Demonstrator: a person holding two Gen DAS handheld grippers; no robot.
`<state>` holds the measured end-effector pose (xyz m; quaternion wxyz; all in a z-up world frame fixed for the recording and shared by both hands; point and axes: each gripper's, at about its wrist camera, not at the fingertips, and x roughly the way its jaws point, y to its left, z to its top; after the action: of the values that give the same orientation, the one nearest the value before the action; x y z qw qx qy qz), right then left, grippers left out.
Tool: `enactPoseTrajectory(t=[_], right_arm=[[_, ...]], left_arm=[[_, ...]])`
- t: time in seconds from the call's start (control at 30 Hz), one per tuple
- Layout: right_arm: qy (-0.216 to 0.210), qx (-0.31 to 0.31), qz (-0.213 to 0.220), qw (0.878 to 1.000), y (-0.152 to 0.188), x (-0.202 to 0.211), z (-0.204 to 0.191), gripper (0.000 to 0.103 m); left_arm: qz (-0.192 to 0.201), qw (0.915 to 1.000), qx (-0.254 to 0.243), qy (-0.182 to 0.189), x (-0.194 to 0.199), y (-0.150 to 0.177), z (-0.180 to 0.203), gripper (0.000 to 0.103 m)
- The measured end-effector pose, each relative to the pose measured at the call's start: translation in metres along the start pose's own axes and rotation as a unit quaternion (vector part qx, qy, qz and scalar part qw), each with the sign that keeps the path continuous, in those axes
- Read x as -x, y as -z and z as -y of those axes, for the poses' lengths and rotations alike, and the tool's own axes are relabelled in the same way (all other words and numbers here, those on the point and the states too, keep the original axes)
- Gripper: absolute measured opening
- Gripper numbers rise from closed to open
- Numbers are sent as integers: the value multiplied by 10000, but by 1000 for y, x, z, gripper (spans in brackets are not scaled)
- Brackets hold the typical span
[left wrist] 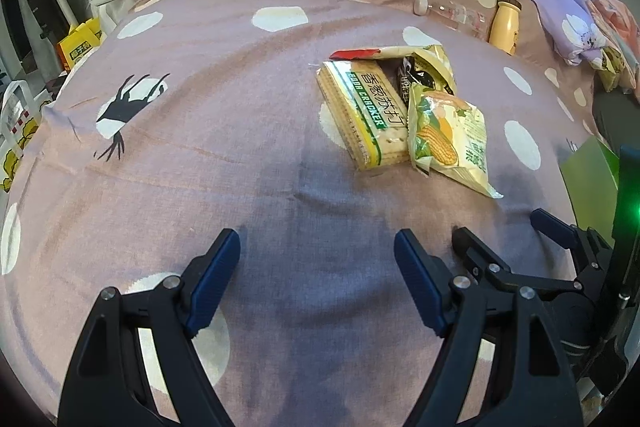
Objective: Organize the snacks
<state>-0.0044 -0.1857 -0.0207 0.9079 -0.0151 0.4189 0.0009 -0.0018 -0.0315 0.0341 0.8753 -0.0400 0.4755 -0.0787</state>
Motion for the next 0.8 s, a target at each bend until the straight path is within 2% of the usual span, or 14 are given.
enactPoseTrajectory(t=[0.27, 0.47, 0.67, 0.8], right_arm=[[1, 0, 0, 10000, 0, 0, 0, 103], [2, 0, 0, 10000, 0, 0, 0, 103], [2, 0, -1, 10000, 0, 0, 0, 103], [2, 0, -1, 10000, 0, 0, 0, 103]], left_arm=[[-53, 9998, 81, 149, 4, 5, 0, 79], [36, 9999, -132, 77, 16, 9, 5, 79], [26, 9999, -85, 82, 20, 8, 7, 79], [62, 9998, -160, -43, 20, 7, 11, 79]])
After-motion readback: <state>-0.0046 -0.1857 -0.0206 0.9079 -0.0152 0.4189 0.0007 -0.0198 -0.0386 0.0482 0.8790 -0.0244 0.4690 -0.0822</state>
